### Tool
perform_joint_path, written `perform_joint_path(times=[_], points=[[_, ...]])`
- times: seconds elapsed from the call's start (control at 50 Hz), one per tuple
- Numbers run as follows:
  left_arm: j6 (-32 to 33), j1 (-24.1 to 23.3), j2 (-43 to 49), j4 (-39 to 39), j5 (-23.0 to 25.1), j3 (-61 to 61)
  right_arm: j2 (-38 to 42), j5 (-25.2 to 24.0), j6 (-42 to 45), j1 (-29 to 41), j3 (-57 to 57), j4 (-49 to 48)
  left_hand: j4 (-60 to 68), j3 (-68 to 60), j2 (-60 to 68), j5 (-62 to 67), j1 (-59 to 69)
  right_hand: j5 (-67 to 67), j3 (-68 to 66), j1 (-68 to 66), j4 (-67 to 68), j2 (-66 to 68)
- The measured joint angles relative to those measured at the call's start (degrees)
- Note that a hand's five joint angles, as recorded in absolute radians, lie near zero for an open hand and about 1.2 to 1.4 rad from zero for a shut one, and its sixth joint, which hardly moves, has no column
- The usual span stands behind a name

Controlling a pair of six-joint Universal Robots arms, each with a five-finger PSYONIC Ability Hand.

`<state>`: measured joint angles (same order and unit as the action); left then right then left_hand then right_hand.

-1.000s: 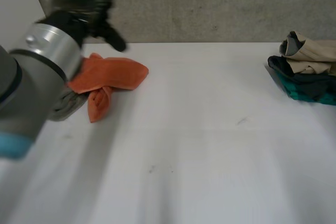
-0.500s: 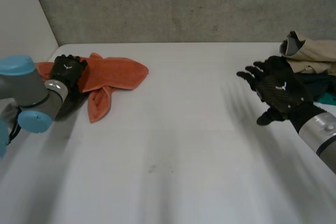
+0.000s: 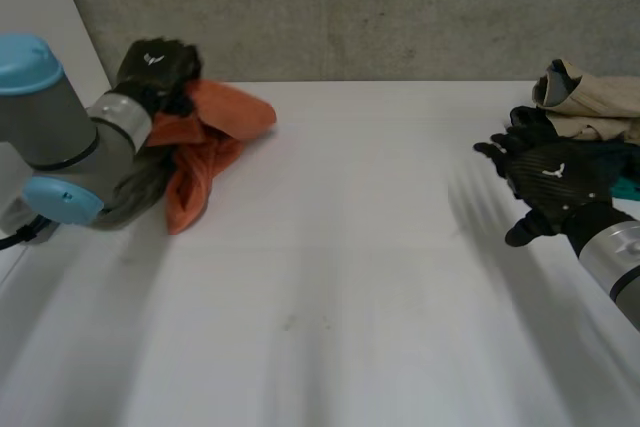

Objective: Fold the laundry.

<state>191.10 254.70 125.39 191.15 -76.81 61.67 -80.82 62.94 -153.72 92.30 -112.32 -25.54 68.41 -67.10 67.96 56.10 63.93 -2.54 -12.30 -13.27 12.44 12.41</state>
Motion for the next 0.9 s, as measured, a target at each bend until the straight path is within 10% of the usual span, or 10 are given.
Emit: perform_joint_path(times=[0.3,0.56,0.9], points=[[-6.7,-22.1,-10.8,-1.9,3.3,13.9,-2.3,7.9,-1.3,0.6,0.4,3.9,0.3,-1.0,0.5,0.0,0.0,0.0,0.0,0.0,0.0,0.0],[-5.1,-26.9,-16.1,-7.2,-5.6,-2.9,-2.9,8.8,-9.3,1.2,1.7,8.4,0.3,-1.1,0.6,0.0,1.3,0.0,0.0,0.0,0.0,0.0],[7.8,-28.1,-13.4,-14.8,-12.9,-12.1,0.7,9.7,-45.1,8.3,11.5,22.1,0.3,-1.1,0.6,0.5,1.3,0.0,0.0,0.0,0.0,0.0]])
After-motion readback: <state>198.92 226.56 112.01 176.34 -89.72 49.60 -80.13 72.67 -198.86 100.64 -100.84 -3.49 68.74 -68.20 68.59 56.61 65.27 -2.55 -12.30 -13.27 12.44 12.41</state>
